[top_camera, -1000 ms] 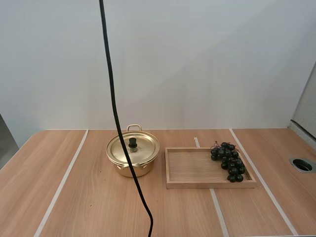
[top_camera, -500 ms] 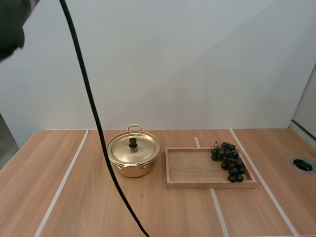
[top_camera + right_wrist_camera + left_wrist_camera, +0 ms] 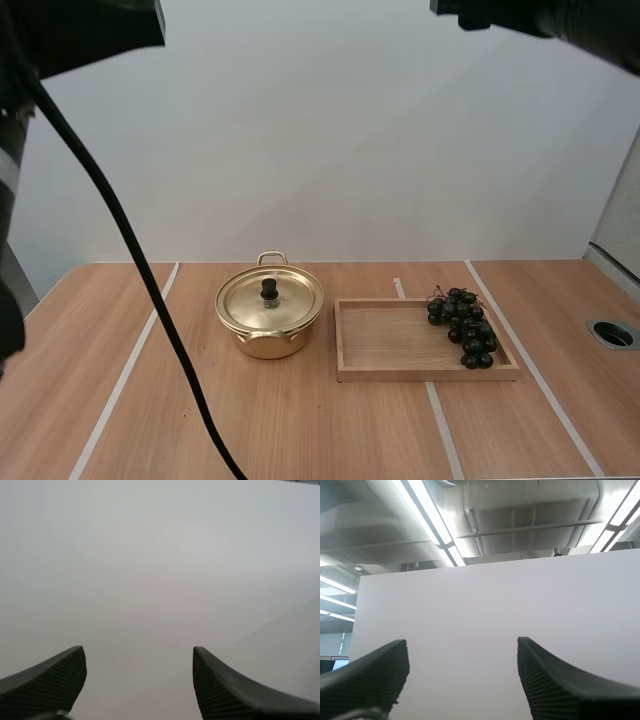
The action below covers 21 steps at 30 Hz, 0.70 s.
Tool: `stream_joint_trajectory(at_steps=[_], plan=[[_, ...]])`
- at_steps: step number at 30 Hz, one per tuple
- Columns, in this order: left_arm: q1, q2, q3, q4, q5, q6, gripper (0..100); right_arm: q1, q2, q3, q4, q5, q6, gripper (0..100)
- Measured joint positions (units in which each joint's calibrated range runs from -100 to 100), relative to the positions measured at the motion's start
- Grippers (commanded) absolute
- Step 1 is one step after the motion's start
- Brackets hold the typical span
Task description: Open the pot, put the pineapple inside, and close it
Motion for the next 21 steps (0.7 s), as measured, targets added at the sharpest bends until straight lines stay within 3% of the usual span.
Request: stream_joint_trajectory(at_steps=[10,21], plan=[[0.00,-15.7,9.8,-0.1,6.3,0.1,100,0.0,-8.1,20.8,0.8,-6.4,-1.1,100],[0.00,-16.6,17.5,-0.1,16.5,0.1,100,0.3,-13.5,34.6,1.1,-6.6,-6.6,100]])
